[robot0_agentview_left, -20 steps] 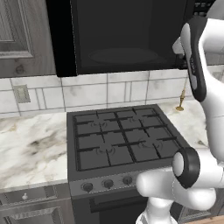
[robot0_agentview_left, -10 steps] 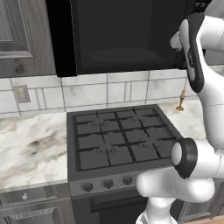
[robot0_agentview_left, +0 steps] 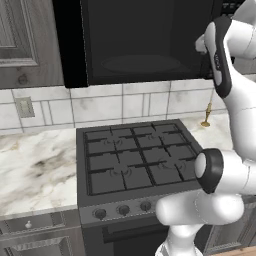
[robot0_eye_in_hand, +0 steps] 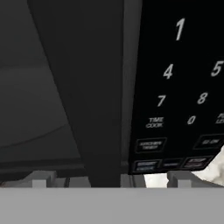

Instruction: Place the sponge inside the microwave to prepare for sanitizing.

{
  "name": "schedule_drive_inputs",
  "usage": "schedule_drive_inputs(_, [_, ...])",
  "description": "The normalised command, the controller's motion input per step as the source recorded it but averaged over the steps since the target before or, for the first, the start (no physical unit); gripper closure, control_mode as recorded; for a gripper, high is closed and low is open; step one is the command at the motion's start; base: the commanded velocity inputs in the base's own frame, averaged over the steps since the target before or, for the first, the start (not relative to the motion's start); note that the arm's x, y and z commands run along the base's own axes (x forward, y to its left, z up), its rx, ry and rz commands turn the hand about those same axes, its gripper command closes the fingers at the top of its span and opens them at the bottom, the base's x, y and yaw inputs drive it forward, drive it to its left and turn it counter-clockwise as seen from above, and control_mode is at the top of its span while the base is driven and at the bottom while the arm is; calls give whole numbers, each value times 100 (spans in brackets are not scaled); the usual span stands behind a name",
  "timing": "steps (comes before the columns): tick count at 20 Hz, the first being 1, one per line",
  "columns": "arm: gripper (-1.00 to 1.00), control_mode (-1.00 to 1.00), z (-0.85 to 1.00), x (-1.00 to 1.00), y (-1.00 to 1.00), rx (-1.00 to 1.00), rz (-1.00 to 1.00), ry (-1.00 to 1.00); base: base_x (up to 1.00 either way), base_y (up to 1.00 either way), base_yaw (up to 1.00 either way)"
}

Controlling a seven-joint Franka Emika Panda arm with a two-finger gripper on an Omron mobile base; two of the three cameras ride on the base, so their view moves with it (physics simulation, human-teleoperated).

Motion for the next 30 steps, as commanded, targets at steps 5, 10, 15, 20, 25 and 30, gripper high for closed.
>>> schedule_drive_inputs(5, [-100,-100,0,35,0,4,0,0,0,0,0])
schedule_drive_inputs(10, [-100,-100,2,28,0,5,0,0,0,0,0])
schedule_drive_inputs(15, [-100,-100,0,36,-1,2,0,0,0,0,0])
schedule_drive_inputs(20, [100,-100,-1,33,0,1,0,-2,0,0,0])
schedule_drive_inputs(25, [100,-100,0,23,1,1,0,-3,0,0,0])
schedule_drive_inputs(30, [100,-100,0,18,5,0,-1,-2,0,0,0])
